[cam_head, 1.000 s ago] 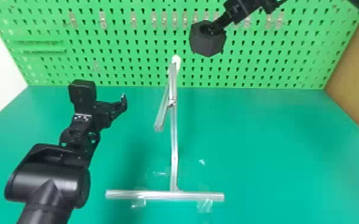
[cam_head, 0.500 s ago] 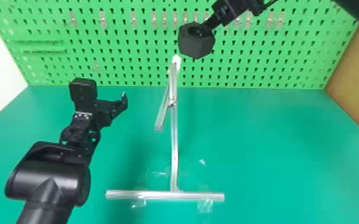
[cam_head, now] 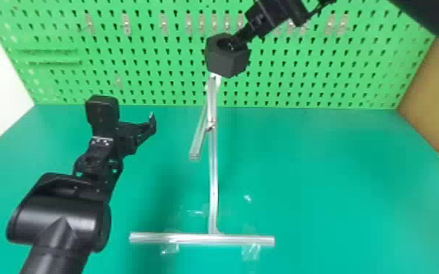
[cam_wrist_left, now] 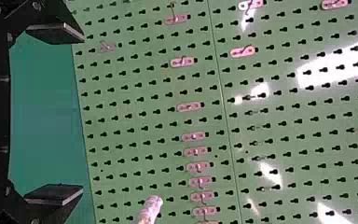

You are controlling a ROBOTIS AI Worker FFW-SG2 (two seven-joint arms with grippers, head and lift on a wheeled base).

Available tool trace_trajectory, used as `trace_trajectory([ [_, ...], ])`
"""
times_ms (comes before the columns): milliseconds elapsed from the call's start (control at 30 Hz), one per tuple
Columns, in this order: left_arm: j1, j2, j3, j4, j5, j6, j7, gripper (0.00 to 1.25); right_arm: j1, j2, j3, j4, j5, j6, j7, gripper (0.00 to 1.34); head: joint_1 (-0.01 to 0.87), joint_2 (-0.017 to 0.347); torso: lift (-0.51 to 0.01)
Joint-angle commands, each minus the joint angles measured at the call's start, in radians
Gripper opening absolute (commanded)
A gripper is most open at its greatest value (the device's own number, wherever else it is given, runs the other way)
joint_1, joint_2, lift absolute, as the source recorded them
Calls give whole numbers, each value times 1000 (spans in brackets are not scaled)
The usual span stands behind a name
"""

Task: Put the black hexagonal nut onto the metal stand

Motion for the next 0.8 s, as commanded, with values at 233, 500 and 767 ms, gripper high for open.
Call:
trace_trajectory([
  [233,3,2,0,0,0,0,0,1101,-16,9,29,-1,-31,3,-11,175,693,81,-1],
  [500,3,3,-2,0,0,-1,0,1101,-19,12,45,0,-69,2,-34,175,693,81,-1],
  [767,8,5,0,0,0,0,0,1101,-16,12,72,0,-110,-1,-62,175,693,81,-1],
])
